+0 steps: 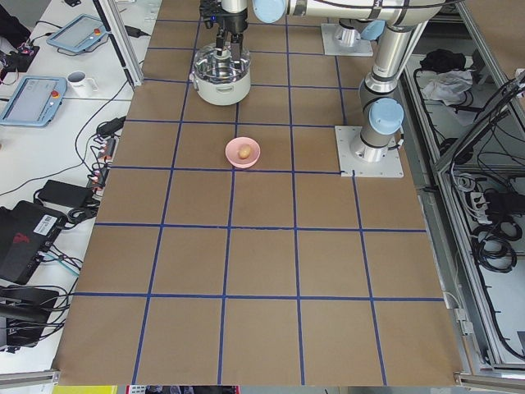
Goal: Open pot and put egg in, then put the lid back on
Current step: 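Lift the lid off and carry it aside while the left arm moves toward the bowl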
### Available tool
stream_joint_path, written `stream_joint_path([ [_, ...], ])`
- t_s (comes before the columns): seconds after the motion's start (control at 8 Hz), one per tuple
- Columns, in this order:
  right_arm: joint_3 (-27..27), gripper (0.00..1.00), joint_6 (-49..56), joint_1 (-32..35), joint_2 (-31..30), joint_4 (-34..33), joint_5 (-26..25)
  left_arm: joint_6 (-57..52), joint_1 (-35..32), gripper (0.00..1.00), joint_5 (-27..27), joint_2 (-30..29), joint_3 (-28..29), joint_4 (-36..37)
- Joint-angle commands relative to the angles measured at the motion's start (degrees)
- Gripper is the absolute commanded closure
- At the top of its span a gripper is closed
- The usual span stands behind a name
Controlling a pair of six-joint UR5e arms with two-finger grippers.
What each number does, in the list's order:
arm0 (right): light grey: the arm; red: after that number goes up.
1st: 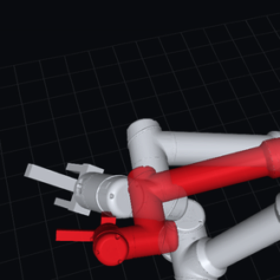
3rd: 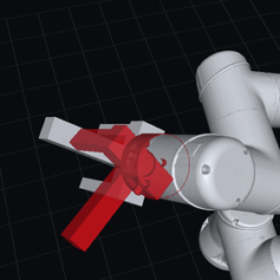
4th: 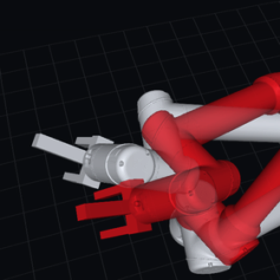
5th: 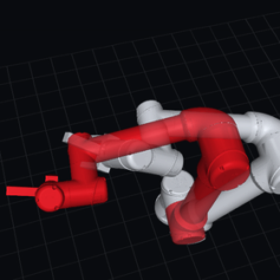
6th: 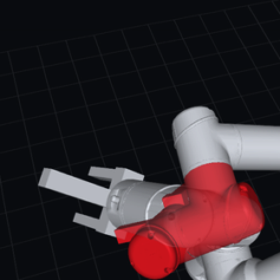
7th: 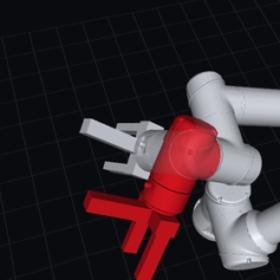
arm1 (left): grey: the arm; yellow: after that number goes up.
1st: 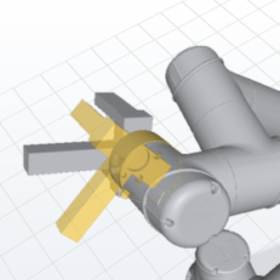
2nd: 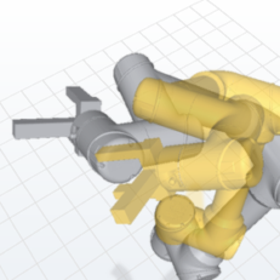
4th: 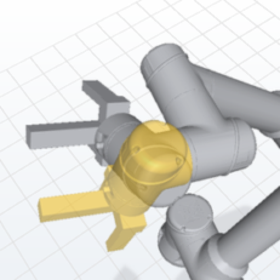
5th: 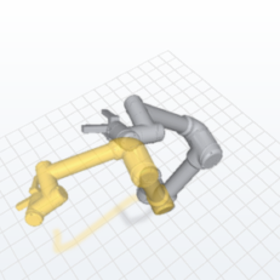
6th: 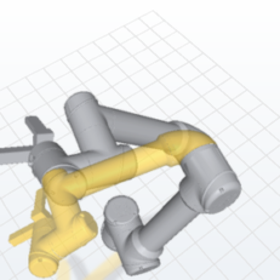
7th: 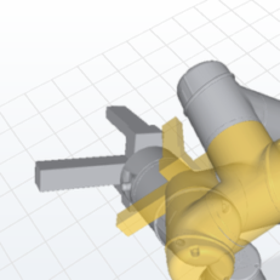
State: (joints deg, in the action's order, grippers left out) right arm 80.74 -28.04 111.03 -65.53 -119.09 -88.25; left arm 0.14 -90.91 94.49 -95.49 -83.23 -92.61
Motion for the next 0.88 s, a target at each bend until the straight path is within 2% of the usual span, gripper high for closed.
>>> stream_joint_path([
  [0.0,-0.14,0.90,9.71,-7.02,-4.75,8.13,0.35,-0.49,-0.67,0.00,-0.53,-0.49,0.08,2.69],
  [0.12,-0.05,0.91,14.98,-10.45,-6.34,11.39,-0.25,-1.01,-1.11,0.00,-1.49,-1.01,0.08,5.31],
  [0.25,0.21,0.93,21.04,-13.70,-8.45,15.60,-0.43,-2.15,-2.33,0.00,-4.89,-2.67,-0.44,8.81],
  [0.38,0.82,0.96,23.45,-17.39,-10.30,19.56,-1.31,-2.34,-4.34,0.00,-5.01,-4.34,-0.53,12.85],
  [0.5,0.91,0.98,32.17,-21.86,-11.27,21.16,-1.84,-1.47,-6.36,0.00,-5.01,-5.92,-0.62,16.46],
  [0.75,1.09,1.00,36.91,-27.95,-13.29,24.59,-2.19,-1.98,-8.14,0.00,-4.41,-6.65,-0.70,18.69],
])
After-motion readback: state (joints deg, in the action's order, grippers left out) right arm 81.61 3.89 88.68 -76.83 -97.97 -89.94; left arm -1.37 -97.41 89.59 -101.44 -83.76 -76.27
